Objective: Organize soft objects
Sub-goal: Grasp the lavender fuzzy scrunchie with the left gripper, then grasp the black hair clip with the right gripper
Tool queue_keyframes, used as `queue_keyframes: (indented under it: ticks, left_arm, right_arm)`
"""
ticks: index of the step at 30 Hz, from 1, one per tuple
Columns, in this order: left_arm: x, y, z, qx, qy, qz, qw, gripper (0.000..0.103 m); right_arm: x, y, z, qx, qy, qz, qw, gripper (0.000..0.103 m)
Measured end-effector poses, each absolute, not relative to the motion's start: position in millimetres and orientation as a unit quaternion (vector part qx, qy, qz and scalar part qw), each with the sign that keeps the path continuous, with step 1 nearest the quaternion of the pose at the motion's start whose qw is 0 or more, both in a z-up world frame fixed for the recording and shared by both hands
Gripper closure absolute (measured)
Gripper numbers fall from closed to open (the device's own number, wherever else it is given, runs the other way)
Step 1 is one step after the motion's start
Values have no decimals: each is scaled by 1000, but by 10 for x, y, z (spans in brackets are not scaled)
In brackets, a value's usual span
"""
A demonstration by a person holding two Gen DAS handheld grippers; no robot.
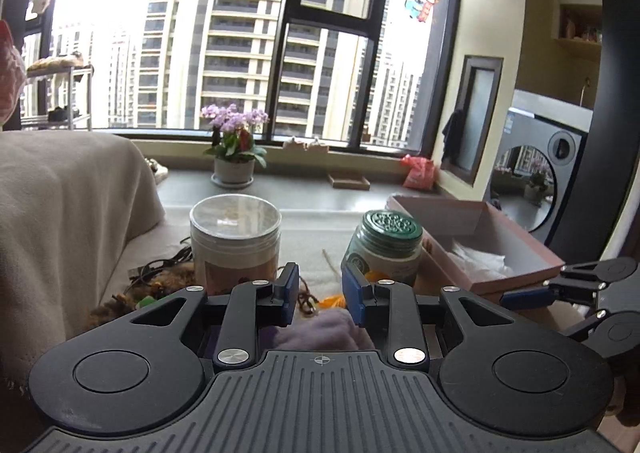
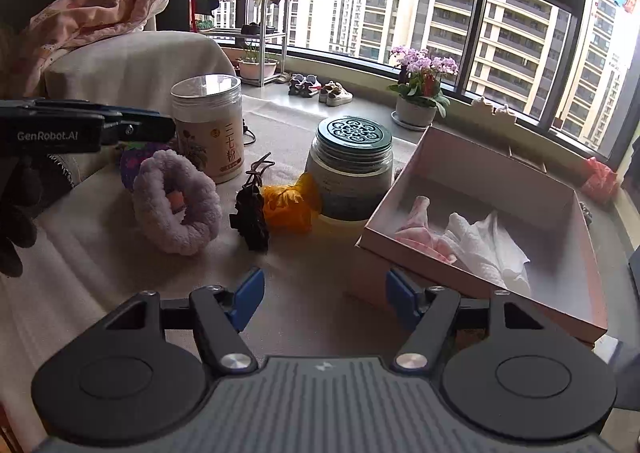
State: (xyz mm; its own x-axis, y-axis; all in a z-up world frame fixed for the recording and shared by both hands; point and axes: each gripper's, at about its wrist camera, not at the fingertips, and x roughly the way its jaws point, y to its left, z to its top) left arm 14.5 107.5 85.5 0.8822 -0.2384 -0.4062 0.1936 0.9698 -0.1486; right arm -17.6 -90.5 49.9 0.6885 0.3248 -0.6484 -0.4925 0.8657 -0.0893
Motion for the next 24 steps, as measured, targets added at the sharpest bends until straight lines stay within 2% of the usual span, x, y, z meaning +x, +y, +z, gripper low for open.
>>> queue_keyframes:
  ticks: [6,14,24]
  left_arm:
    - [292,1101,759,-47,270,-86,958,73]
    - [351,770,420,-27,346,-172,922,72]
    - [207,542,344,-2,373,-220,901,72]
  right_arm:
    - [-162,-925,425,-124,338,222,906,35]
    - [-186,-900,370,-125,346,227,902,35]
    - [-201,-953,398,-121,345,222,904,35]
